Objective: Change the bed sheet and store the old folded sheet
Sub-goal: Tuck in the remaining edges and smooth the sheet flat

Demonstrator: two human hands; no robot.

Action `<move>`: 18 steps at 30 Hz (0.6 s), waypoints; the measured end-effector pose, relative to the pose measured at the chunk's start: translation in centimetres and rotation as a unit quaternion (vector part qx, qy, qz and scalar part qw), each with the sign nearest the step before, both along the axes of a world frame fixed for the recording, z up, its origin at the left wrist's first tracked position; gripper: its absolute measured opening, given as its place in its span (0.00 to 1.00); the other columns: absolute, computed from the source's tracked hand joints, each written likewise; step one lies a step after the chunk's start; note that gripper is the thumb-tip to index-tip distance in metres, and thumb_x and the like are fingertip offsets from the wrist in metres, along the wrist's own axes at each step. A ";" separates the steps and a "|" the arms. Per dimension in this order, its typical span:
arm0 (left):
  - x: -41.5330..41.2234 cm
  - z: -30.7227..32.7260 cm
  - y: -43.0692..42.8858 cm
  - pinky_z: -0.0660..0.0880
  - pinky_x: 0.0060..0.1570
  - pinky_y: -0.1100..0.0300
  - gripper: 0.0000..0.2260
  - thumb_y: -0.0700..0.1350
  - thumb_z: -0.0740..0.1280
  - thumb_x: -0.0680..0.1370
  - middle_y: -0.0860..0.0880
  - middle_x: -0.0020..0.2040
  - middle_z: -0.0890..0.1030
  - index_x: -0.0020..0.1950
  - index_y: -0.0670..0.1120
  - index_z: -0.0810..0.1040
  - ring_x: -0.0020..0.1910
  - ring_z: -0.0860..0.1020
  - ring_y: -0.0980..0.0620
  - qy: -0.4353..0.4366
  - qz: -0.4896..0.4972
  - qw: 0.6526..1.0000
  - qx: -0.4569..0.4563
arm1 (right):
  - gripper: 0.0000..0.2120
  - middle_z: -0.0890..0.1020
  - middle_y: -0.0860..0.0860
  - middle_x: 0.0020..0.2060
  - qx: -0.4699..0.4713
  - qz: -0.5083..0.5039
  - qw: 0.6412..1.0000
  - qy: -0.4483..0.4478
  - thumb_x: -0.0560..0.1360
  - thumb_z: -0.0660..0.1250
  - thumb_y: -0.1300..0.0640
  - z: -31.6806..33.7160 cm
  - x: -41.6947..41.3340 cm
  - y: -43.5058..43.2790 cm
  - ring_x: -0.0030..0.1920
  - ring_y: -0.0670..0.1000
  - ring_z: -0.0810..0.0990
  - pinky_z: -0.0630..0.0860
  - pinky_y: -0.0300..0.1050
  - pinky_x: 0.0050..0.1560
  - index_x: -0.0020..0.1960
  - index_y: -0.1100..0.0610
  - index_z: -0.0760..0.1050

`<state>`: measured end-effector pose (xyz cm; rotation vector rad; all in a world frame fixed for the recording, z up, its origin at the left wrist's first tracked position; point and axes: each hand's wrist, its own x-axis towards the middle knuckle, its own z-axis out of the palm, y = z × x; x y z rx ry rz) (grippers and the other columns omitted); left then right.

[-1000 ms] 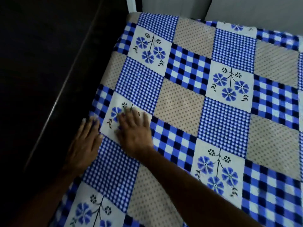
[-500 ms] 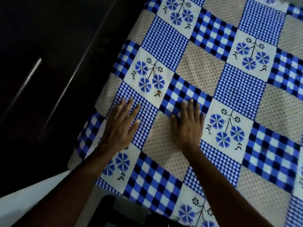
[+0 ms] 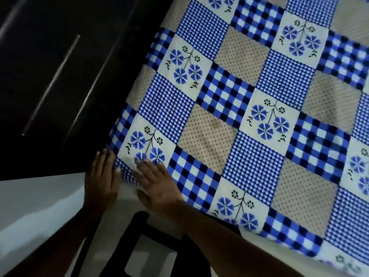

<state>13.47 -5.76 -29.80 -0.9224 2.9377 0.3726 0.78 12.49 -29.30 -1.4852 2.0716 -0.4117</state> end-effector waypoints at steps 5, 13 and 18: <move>-10.8 0.8 5.5 0.57 0.75 0.44 0.25 0.53 0.55 0.83 0.42 0.79 0.63 0.77 0.42 0.66 0.79 0.58 0.41 0.082 -0.069 0.994 0.021 | 0.30 0.50 0.51 0.81 0.020 -0.214 0.974 0.070 0.83 0.43 0.39 0.8 -11.2 9.6 0.81 0.55 0.46 0.48 0.65 0.78 0.82 0.49 0.50; -30.0 -1.2 22.7 0.59 0.74 0.41 0.26 0.57 0.53 0.84 0.43 0.78 0.65 0.77 0.44 0.68 0.78 0.61 0.40 0.112 -0.275 0.953 0.061 | 0.31 0.53 0.51 0.81 0.139 -0.452 0.872 0.127 0.82 0.45 0.35 -0.8 -26.9 28.6 0.81 0.56 0.48 0.47 0.64 0.78 0.81 0.47 0.54; -33.4 -2.1 36.3 0.55 0.74 0.36 0.26 0.58 0.52 0.84 0.47 0.80 0.61 0.78 0.48 0.66 0.80 0.57 0.44 0.078 -0.376 0.922 0.045 | 0.30 0.54 0.49 0.81 0.157 -0.522 0.829 0.128 0.81 0.46 0.34 -1.7 -23.7 42.6 0.81 0.53 0.51 0.50 0.64 0.77 0.81 0.41 0.53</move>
